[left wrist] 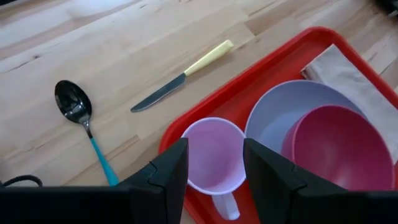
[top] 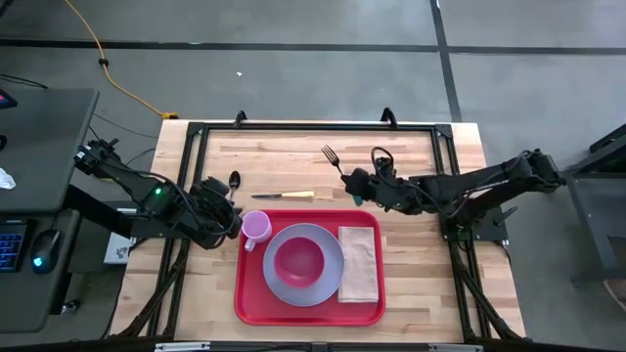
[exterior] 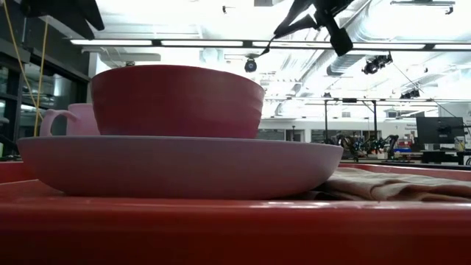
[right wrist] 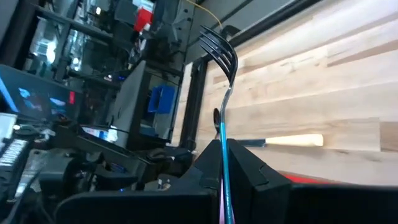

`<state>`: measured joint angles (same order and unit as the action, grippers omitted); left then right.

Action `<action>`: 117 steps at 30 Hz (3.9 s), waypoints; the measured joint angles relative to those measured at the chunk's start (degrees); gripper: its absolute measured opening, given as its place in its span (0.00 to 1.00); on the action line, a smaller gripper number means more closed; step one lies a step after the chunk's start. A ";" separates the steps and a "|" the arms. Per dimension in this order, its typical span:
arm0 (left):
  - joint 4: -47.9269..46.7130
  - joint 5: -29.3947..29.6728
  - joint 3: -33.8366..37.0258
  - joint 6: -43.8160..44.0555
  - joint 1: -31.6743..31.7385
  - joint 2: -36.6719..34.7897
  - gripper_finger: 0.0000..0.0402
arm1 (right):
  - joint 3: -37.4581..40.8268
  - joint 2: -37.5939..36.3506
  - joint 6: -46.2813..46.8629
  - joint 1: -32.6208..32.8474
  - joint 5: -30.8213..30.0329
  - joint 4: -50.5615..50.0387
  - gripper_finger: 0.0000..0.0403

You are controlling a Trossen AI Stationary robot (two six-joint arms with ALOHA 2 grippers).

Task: Set up tray
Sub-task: Put the blue fork on the brown napkin

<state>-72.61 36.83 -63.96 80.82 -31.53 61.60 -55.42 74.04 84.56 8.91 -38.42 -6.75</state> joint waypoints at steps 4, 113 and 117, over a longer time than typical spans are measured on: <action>-0.79 -0.50 0.00 0.00 0.00 0.00 0.46 | 5.91 -0.11 -0.14 -1.16 1.26 8.53 0.00; 47.84 -4.13 -0.04 -38.67 6.21 2.52 0.46 | 16.59 29.88 -38.56 39.09 -51.58 96.64 0.00; 53.61 -14.42 -0.07 -39.20 10.31 6.61 0.46 | 16.59 29.88 -38.58 39.09 -51.58 96.64 0.00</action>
<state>-19.00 22.41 -64.03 41.62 -21.22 68.22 -38.83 103.92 45.98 48.01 -90.00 89.89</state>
